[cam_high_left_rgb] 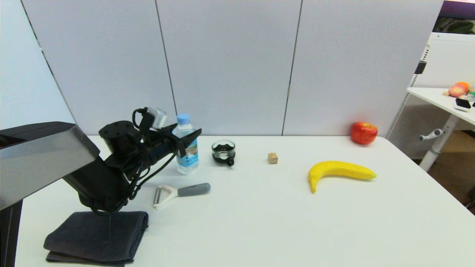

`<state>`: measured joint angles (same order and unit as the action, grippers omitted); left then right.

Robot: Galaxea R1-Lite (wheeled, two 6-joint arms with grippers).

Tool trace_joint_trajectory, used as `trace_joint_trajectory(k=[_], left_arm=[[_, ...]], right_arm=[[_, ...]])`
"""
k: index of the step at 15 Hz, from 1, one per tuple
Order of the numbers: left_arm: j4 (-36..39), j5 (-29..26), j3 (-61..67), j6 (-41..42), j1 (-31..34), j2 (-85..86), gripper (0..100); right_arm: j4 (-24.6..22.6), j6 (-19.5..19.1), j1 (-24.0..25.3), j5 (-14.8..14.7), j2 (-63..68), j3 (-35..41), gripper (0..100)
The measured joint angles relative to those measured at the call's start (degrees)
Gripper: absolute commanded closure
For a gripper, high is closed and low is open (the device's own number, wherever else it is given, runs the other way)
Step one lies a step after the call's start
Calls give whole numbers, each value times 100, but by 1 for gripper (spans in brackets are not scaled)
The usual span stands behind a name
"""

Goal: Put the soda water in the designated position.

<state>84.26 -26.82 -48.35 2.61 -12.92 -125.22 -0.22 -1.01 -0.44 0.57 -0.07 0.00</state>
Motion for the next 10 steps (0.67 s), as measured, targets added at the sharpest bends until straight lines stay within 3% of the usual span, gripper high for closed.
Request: trace_joint_trajectory(k=[3,4,10], left_arm=[[11,0,1,0,0,-7,100],[24,0,1,0,0,-9,0],[33,0,17,11,-11,-7,0]], right_arm=[[-2,0,0,2,0,0,0],[-2,-2,0,2,0,0,0],[-2,-2,0,2,0,0,0]])
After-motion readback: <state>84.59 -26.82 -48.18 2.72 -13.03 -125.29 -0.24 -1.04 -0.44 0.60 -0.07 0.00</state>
